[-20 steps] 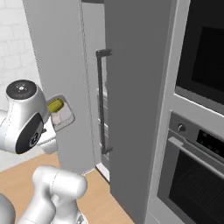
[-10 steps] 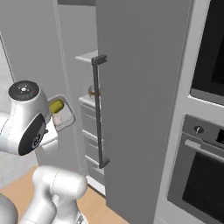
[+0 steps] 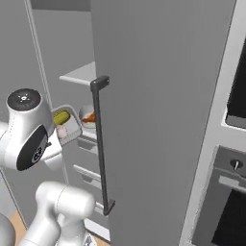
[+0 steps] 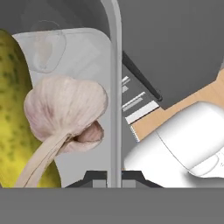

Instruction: Take the meat container that has the chicken drumstick and place it on the second highest rack of the freezer. Then take the vegetable container that has the cucumber and garlic and place it on the highest rack of the freezer.

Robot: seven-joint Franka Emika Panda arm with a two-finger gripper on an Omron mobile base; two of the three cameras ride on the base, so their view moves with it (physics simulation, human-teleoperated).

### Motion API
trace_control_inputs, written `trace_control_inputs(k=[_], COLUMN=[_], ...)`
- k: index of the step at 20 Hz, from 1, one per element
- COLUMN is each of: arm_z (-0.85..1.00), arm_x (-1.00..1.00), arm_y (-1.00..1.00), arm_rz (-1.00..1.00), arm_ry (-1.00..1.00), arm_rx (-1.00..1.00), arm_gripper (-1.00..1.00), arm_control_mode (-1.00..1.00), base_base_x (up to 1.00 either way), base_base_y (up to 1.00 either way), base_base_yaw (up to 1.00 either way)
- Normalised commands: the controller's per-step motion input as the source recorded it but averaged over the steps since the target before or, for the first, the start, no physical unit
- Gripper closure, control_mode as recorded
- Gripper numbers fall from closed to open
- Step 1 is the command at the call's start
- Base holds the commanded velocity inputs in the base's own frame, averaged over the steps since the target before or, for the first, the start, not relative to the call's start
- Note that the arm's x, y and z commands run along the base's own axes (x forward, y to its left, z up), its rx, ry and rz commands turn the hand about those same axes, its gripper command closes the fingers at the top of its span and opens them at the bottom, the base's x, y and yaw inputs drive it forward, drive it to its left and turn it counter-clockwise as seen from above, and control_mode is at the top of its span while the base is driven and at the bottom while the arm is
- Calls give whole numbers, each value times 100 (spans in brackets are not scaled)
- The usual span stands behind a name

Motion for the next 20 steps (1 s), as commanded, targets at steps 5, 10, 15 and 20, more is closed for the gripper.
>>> trace_control_inputs(k=[5,10,15,20], arm_z=[0,0,32,39], arm_x=[0,0,22,1], arm_y=[0,0,0,0], arm_rz=[0,0,0,2], arm_ry=[0,0,0,-1], arm_rx=[0,0,-1,-15], arm_gripper=[100,100,100,100], arm_control_mode=[100,100,-100,-100], base_base_x=[25,43,0,0], base_base_y=[59,3,0,0], base_base_yaw=[-6,-2,0,0])
